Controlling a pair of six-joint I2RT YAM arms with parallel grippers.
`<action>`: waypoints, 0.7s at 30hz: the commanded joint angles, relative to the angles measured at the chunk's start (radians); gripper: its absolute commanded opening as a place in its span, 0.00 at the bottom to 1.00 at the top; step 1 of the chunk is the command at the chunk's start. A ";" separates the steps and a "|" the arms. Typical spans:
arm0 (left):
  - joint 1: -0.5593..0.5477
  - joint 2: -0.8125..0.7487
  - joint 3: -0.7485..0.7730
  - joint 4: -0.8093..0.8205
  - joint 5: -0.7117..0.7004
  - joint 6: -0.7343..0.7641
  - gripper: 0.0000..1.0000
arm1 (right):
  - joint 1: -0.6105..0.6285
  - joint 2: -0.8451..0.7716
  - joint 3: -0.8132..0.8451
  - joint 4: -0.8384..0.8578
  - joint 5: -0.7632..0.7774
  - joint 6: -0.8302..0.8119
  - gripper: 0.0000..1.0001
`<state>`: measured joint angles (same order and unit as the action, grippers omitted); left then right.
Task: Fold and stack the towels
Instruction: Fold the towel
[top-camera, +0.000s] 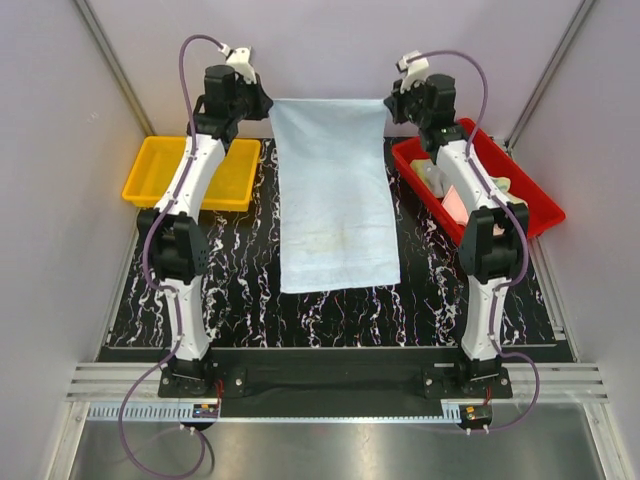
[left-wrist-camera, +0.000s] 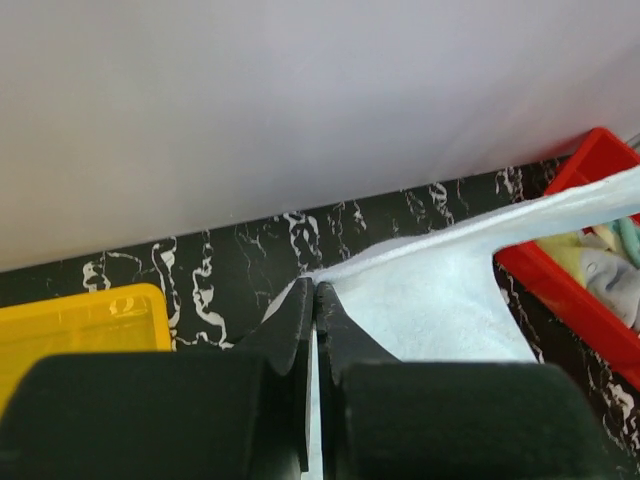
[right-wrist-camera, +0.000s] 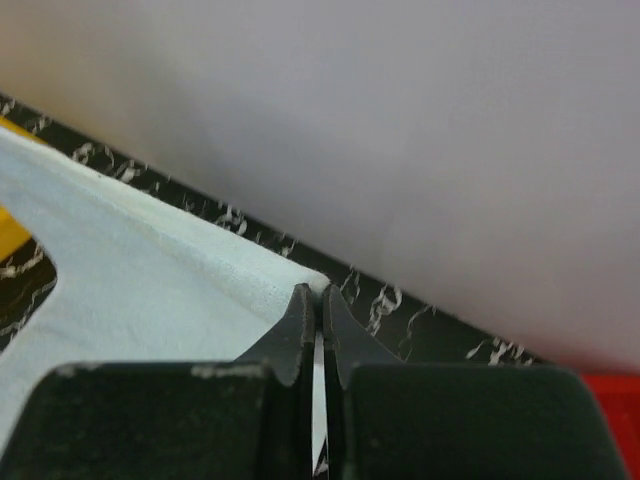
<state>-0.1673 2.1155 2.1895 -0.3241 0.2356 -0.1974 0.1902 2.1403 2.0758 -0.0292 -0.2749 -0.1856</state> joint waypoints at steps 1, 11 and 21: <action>0.011 -0.081 -0.091 0.066 0.030 0.052 0.00 | -0.008 -0.143 -0.163 0.118 -0.017 -0.011 0.00; -0.030 -0.305 -0.463 0.022 0.010 0.104 0.00 | -0.008 -0.345 -0.480 -0.029 -0.063 -0.040 0.00; -0.057 -0.495 -0.737 -0.021 0.021 0.102 0.00 | -0.006 -0.528 -0.723 -0.124 -0.035 -0.028 0.00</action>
<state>-0.2237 1.6863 1.5066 -0.3515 0.2802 -0.1219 0.1928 1.6855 1.4002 -0.1196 -0.3351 -0.2115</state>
